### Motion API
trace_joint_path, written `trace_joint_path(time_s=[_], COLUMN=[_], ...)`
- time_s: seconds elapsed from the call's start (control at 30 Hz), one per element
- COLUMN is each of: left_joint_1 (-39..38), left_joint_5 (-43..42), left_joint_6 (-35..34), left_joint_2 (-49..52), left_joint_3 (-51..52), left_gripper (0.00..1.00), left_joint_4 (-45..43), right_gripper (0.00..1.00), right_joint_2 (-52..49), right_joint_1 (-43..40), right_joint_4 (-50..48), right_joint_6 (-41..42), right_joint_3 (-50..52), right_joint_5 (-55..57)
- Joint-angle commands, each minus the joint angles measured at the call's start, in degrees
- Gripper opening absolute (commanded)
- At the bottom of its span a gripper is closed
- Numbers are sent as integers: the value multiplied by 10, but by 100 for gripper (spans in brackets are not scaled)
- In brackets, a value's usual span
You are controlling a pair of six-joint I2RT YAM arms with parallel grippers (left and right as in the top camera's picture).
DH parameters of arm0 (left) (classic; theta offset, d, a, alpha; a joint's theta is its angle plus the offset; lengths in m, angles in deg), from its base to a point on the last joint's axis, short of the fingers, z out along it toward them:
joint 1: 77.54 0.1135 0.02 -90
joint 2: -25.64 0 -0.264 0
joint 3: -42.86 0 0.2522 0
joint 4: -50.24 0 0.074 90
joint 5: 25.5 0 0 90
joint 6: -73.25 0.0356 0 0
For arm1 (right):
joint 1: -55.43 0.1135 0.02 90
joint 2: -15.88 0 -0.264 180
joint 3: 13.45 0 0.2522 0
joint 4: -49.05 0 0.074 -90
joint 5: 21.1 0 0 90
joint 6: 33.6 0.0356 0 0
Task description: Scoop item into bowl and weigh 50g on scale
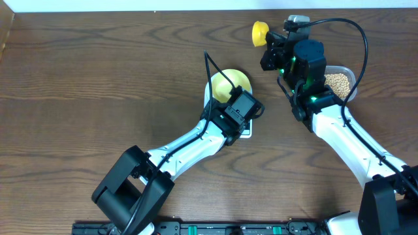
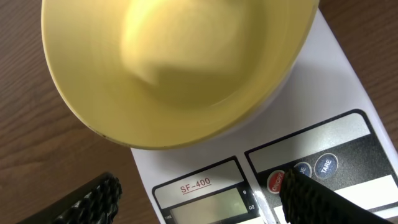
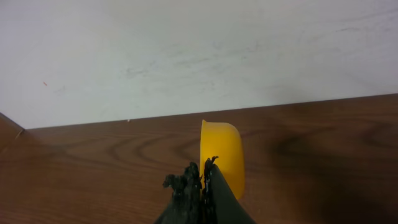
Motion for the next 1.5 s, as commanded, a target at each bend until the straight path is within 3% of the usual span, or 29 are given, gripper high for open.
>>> trace_joint_path(time_s=[0.0, 1.47], left_joint_1=[1, 1], left_joint_5=[13, 31], left_joint_6=[3, 16], left_joint_2=[5, 5], left_joint_3=[11, 31], left_gripper=[84, 84], left_joint_4=[-1, -33], right_gripper=[1, 1], right_joint_2=[-4, -4], right_joint_1=[-5, -5], right_joint_4=[0, 0], right_joint_6=[-7, -7], right_joint_3=[-10, -10], right_joint_5=[4, 4])
